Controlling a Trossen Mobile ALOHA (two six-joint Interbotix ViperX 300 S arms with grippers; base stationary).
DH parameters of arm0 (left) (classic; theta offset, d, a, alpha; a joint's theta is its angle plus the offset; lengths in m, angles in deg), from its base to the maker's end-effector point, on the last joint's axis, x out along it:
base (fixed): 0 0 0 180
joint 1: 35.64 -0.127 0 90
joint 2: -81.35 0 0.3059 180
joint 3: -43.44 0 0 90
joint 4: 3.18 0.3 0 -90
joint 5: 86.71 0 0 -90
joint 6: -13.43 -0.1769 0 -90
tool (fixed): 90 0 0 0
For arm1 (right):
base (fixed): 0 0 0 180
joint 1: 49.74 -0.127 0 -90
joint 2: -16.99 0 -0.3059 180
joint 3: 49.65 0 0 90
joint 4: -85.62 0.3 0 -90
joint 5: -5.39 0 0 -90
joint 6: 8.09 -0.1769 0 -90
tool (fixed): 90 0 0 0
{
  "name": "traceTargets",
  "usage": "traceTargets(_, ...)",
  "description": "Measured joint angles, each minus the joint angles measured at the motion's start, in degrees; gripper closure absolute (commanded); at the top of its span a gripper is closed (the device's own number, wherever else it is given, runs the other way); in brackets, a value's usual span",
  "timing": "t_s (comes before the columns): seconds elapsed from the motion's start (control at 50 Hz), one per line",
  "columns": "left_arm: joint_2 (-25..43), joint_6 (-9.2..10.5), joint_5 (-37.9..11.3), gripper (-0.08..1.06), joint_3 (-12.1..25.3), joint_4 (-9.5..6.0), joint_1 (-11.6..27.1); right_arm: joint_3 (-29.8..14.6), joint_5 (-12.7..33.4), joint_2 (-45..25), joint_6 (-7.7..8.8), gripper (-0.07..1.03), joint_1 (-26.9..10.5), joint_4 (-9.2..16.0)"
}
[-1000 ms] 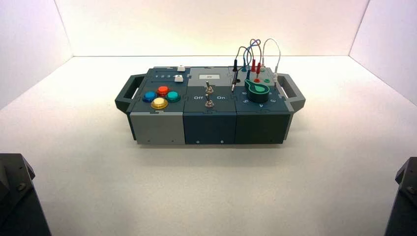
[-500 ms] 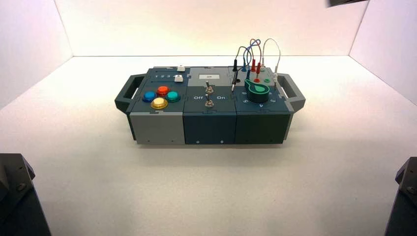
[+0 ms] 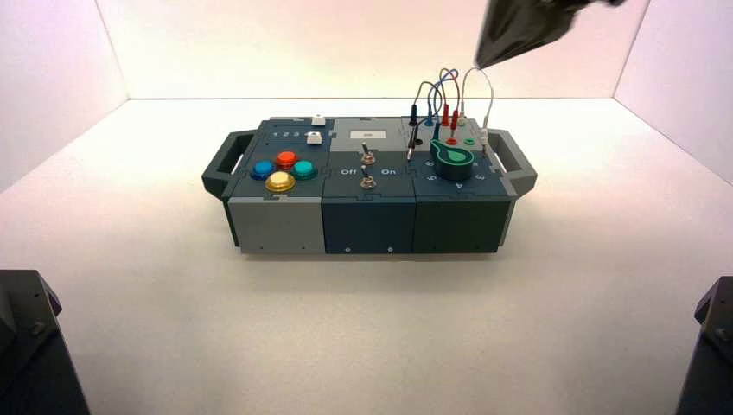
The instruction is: Turn the knob to position 1.
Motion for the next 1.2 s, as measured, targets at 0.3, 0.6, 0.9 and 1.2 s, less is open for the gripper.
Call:
traceTargets(0.3, 0.00, 0.00, 0.00, 1.01, 0.00, 0.09, -0.09, -5.01, -0.18, -11.51, 0.00, 0.98, -0.09, 0.00)
traceTargets(0.6, 0.00, 0.00, 0.00, 1.01, 0.00, 0.09, -0.09, -5.27, -0.18, -16.17, 0.00, 0.98, -0.09, 0.35)
traceTargets(0.9, 0.00, 0.00, 0.00, 1.01, 0.00, 0.09, -0.09, -6.06, -0.26, -18.46, 0.00, 0.98, -1.67, 1.41)
traceTargets(1.2, 0.00, 0.00, 0.00, 1.01, 0.00, 0.09, 0.00, -7.91, -0.97, -21.27, 0.00, 0.98, -2.90, 1.76)
